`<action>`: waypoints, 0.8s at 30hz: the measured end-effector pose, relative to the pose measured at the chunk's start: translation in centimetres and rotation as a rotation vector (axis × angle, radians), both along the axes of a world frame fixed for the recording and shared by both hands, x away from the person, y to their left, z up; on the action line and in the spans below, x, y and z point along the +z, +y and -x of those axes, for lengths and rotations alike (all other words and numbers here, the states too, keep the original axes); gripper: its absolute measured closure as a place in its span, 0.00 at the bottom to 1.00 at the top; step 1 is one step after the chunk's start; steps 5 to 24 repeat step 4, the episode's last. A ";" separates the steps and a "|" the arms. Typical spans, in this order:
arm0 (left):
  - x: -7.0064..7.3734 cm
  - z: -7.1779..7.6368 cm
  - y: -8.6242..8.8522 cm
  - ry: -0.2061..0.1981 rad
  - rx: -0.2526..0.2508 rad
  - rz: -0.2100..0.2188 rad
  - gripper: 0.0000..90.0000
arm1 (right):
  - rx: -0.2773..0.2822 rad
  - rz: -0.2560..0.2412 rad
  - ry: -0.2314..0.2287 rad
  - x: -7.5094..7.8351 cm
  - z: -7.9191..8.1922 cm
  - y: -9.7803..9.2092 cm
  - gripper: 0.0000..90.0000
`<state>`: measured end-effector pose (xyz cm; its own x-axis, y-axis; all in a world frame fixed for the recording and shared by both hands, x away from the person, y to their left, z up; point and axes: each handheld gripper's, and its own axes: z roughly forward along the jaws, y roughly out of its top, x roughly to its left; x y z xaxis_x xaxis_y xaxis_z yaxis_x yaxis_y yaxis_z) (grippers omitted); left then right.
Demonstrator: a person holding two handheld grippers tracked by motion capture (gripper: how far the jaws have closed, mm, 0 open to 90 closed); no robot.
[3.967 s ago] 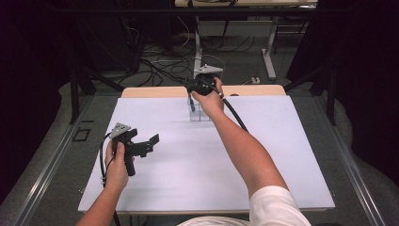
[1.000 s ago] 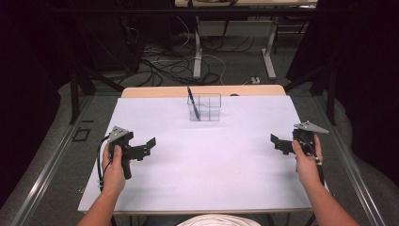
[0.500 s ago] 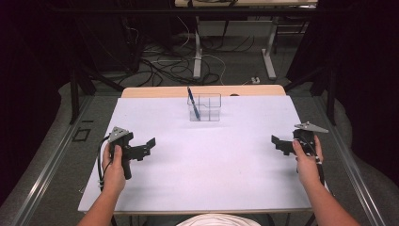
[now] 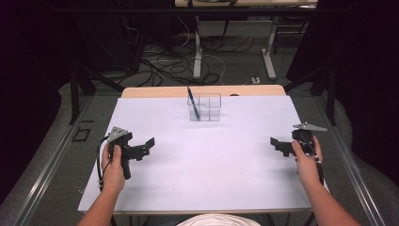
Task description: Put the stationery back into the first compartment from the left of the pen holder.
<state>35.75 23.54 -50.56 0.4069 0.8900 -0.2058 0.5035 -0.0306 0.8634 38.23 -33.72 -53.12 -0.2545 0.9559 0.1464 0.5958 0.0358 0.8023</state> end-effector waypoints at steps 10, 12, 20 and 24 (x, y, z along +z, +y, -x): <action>0.0 -0.1 0.1 -0.004 0.001 0.001 0.00 | 0.003 0.010 -0.003 0.0 0.0 0.1 0.00; 0.0 -0.1 0.1 -0.004 0.001 0.001 0.00 | 0.003 0.010 -0.003 0.0 0.0 0.1 0.00; 0.0 -0.1 0.1 -0.004 0.001 0.001 0.00 | 0.003 0.010 -0.003 0.0 0.0 0.1 0.00; 0.0 -0.1 0.1 -0.004 0.001 0.001 0.00 | 0.003 0.010 -0.003 0.0 0.0 0.1 0.00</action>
